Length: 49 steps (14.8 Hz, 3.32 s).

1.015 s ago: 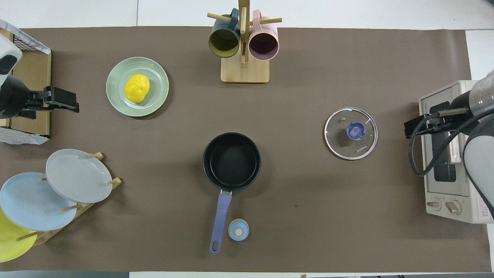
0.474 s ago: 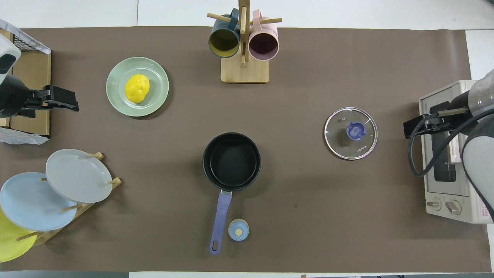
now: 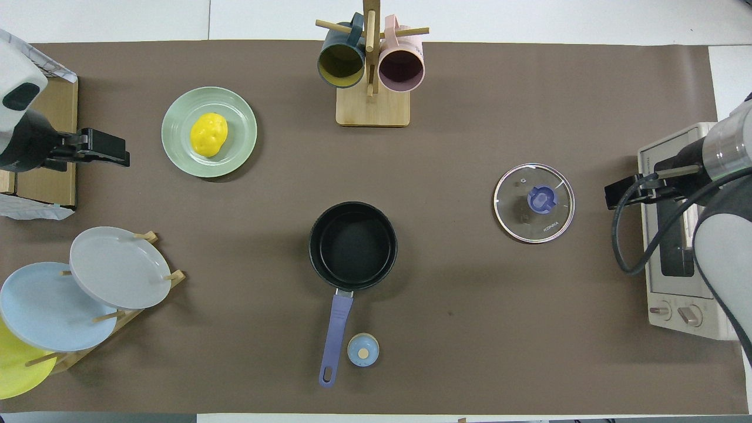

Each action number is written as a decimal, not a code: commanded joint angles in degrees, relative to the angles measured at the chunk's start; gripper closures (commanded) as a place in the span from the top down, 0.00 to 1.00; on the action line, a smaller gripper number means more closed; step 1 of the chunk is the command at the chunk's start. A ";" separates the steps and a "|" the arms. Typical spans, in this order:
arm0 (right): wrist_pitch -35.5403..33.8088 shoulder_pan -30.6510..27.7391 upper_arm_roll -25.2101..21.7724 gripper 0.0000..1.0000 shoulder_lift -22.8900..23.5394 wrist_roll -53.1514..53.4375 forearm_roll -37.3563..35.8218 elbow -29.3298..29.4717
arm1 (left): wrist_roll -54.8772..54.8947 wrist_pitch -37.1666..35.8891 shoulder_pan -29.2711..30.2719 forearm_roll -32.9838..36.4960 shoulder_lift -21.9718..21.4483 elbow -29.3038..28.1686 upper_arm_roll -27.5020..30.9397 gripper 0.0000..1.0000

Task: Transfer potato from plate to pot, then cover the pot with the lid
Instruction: 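Reach the left gripper to the yellow potato while the right gripper reaches the lid, then close the left gripper on the potato while the right gripper grasps the lid knob, then carry the potato with the left gripper over the black saucepan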

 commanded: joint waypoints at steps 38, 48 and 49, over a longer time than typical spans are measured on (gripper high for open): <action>45.47 0.90 0.00 0.89 13.39 -9.85 2.66 -26.05 | 13.53 26.20 -4.70 5.83 31.63 9.55 -0.03 1.00; 41.78 0.98 0.09 0.85 13.39 -9.94 2.57 -24.47 | 13.53 28.86 -5.32 7.33 31.54 5.59 0.06 1.00; 41.78 0.98 0.09 0.85 13.39 -10.03 2.57 -24.47 | 13.53 28.77 -5.32 7.33 31.54 5.68 0.06 1.00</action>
